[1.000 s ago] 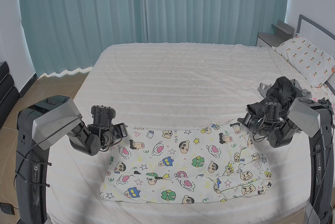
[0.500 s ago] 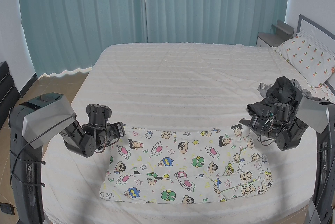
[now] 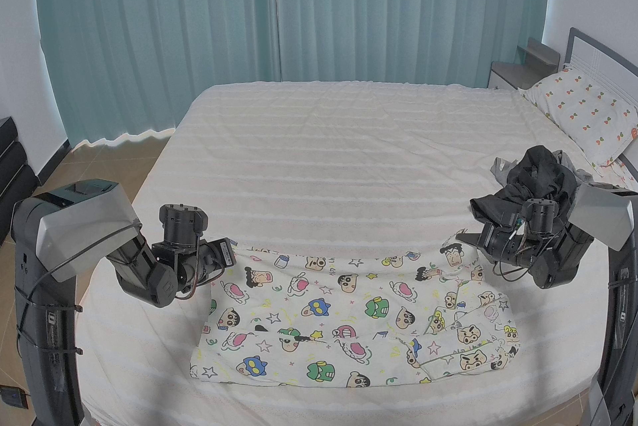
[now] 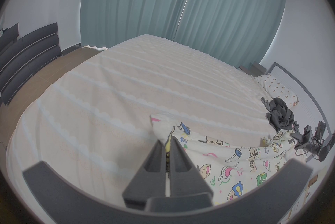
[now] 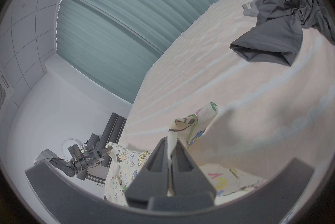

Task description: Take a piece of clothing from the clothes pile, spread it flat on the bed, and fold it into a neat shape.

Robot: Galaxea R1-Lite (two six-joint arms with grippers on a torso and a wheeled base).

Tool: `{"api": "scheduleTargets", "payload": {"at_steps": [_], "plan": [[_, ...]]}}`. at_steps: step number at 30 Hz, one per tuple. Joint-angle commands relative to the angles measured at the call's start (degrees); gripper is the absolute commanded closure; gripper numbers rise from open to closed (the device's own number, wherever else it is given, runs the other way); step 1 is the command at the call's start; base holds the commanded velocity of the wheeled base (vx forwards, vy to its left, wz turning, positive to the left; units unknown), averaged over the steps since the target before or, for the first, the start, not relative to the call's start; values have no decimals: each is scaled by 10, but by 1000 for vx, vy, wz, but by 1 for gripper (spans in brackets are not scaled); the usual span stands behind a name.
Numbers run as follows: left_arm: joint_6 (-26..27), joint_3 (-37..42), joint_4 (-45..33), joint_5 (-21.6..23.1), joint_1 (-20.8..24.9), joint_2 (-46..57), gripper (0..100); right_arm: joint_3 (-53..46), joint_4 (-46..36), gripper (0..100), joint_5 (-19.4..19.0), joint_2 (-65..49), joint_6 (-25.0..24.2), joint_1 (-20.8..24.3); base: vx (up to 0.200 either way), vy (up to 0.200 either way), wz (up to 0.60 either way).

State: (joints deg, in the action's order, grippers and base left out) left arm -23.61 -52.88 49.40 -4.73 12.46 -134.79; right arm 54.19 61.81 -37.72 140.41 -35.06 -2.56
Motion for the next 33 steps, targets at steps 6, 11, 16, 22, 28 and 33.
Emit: {"api": "scheduleTargets", "payload": {"at_steps": [6, 11, 16, 22, 28, 33], "plan": [[1, 80, 28, 17, 0, 45, 100, -65, 3, 100, -41, -54, 6, -24, 0, 0, 0], [3, 140, 60, 26, 4, 58, 100, -98, -4, 100, -46, -56, 32, -24, 0, 0, 0], [3, 176, 97, 27, 5, 52, 100, -107, -13, 100, -46, -33, 50, -19, 0, 0, 0], [2, 185, 118, 27, 5, 44, 100, -87, -12, 0, -45, -16, 54, -17, 0, 0, 0], [1, 185, 118, 27, 4, 43, 100, -86, -13, 0, -45, -16, 56, -6, 0, 0, 0], [1, 185, 118, 27, 5, 44, 100, -74, -14, 0, -45, -8, 56, 23, 0, 0, 0]]}}
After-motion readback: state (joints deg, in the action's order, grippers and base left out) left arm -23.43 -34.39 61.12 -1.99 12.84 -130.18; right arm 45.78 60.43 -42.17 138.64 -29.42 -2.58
